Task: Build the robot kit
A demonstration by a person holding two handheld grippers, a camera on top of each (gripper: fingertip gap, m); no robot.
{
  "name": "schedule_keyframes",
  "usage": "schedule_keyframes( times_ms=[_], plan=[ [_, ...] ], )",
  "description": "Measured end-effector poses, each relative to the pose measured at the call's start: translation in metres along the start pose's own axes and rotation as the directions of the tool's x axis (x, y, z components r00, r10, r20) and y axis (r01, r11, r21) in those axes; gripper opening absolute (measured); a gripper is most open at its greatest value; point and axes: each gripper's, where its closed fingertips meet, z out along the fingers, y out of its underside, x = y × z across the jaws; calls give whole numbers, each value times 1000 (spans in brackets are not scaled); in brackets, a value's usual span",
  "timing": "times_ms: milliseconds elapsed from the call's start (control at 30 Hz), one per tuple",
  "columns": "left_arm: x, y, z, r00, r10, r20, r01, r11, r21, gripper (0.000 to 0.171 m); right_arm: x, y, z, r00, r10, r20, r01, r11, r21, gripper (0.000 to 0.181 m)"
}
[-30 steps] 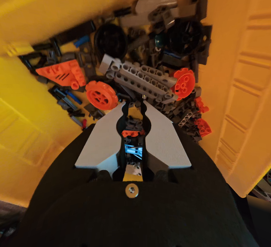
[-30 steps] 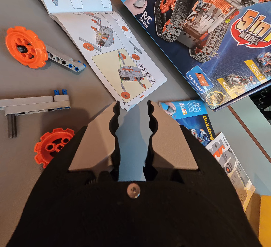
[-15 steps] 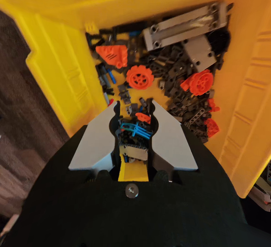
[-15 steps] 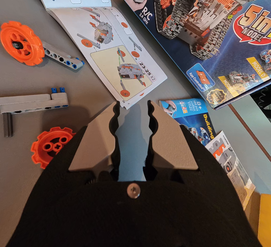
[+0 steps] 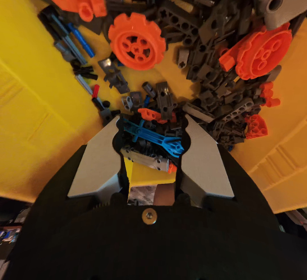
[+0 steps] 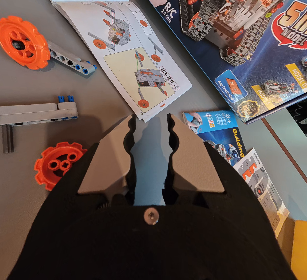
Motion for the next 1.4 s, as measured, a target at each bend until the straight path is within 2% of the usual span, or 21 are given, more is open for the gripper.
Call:
schedule_keyframes(
  times_ms=[33,133,267,467,600,633,667,700,767,833,933,1067,1133,1167,1200,1267,1400],
  plan=[
    [1,-2,1,1000,11,5,-11,1000,-11,69,0,0,0,1000,-1,0,1,1000,-1,37],
    [9,-6,0,998,64,-2,-64,998,7,54,0,0,0,1000,-1,1,1,1000,0,37],
    [23,-19,-6,991,126,-49,-122,990,76,19,-1,1,1,1000,-3,5,3,1000,-4,37],
    [29,-46,-20,983,173,-63,-156,965,212,19,-2,1,1,1000,-5,9,5,1000,-7,37],
    [19,-65,-40,992,126,-22,-110,931,348,17,-3,2,1,1000,-7,11,7,1000,-9,37],
    [16,-66,-44,994,106,-22,-90,925,369,13,-3,2,1,1000,-7,12,7,1000,-10,37],
    [12,-65,-47,997,77,-19,-64,923,379,17,-3,2,1,1000,-7,13,8,1000,-12,37],
    [8,-59,-48,999,45,-19,-34,929,369,30,-3,2,1,1000,-8,14,8,1000,-13,37],
    [6,-38,-38,999,9,-43,3,962,272,52,-4,3,2,1000,-10,15,10,1000,-17,37],
    [9,-20,-27,998,42,-43,-34,983,181,58,-4,3,2,1000,-10,18,11,1000,-19,37],
    [19,-9,-12,995,81,-62,-76,994,84,59,-5,3,3,1000,-10,20,10,1000,-20,37],
    [24,3,6,990,137,-30,-138,989,-50,52,-5,3,2,1000,-10,20,10,1000,-20,37],
    [23,3,6,986,169,7,-168,984,-62,36,-5,3,2,1000,-9,21,9,1000,-20,37],
    [23,0,5,983,183,13,-182,982,-49,33,-5,3,2,1000,-9,22,9,1000,-19,37],
    [22,-3,3,982,188,27,-188,982,-30,21,-5,3,2,1000,-9,22,10,1000,-19,37],
    [17,-10,-4,986,164,38,-165,986,21,10,-5,3,2,1000,-10,22,11,1000,-19,37],
    [1,-24,-17,994,92,54,-98,987,126,6,-5,3,2,1000,-9,23,9,1000,-18,37]
  ],
)
